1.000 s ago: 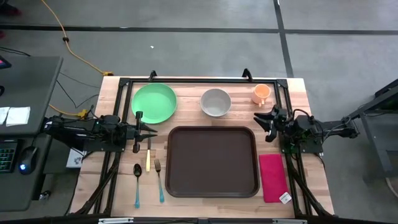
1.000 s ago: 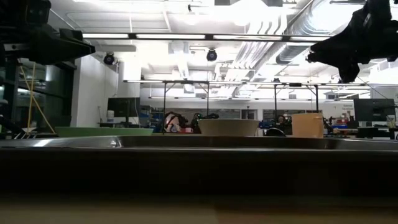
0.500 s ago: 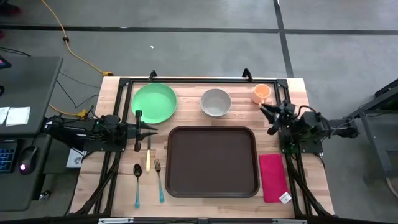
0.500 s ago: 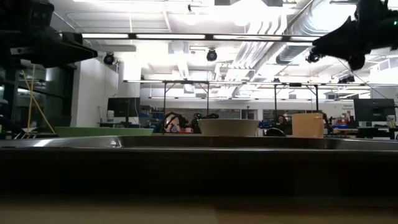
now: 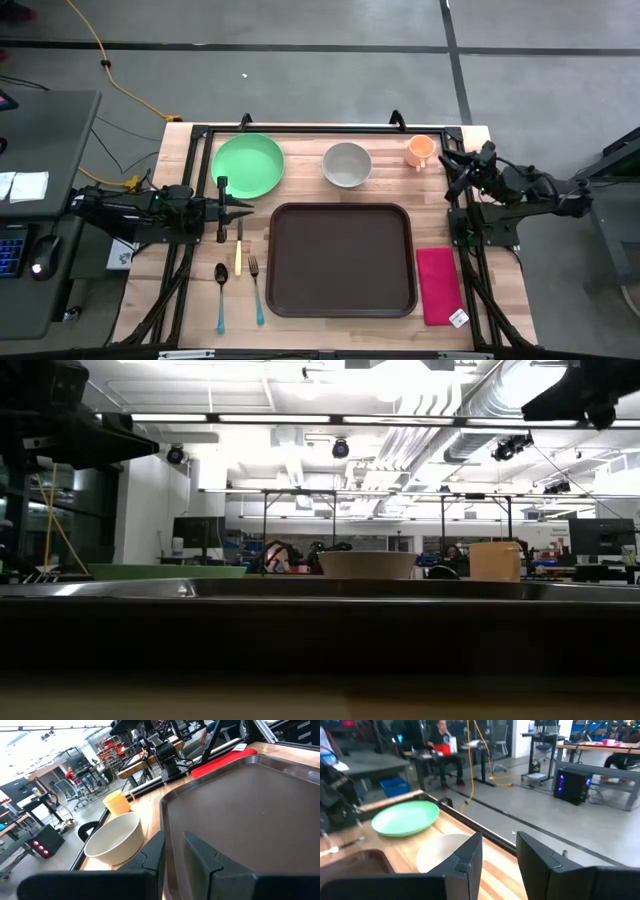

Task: Set up tray
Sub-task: Put the yellow mug on the brown tray

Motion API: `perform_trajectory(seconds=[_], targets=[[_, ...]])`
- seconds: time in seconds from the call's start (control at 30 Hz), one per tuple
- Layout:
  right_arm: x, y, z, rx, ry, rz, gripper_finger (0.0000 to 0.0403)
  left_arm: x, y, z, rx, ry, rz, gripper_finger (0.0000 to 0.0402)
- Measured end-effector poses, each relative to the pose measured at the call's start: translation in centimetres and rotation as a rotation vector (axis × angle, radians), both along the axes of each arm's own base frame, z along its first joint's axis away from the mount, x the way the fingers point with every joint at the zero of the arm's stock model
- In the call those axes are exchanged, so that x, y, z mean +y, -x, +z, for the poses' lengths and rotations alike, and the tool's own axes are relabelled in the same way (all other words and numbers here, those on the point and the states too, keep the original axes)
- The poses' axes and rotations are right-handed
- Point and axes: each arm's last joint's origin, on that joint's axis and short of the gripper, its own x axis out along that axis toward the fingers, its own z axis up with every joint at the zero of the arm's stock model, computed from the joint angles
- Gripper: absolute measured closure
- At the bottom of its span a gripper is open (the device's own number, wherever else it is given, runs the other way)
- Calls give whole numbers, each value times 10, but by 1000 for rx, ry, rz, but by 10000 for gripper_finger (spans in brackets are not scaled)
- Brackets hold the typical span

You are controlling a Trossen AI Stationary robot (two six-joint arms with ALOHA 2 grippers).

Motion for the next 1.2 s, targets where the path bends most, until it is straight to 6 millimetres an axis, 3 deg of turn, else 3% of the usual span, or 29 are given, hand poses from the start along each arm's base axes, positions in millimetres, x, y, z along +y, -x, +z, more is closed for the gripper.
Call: perform_trajectory(seconds=[0.3,0.57,1.0,1.2], targets=[[4,-34,19,238,53,12,304,0,0,0,-1,0,0,305],[6,-58,35,326,82,0,304,0,0,0,-1,0,0,305],[-6,-70,60,398,49,-75,304,0,0,0,-1,0,-1,305],[-20,-72,59,431,-7,-111,304,0,0,0,-1,0,-1,305]])
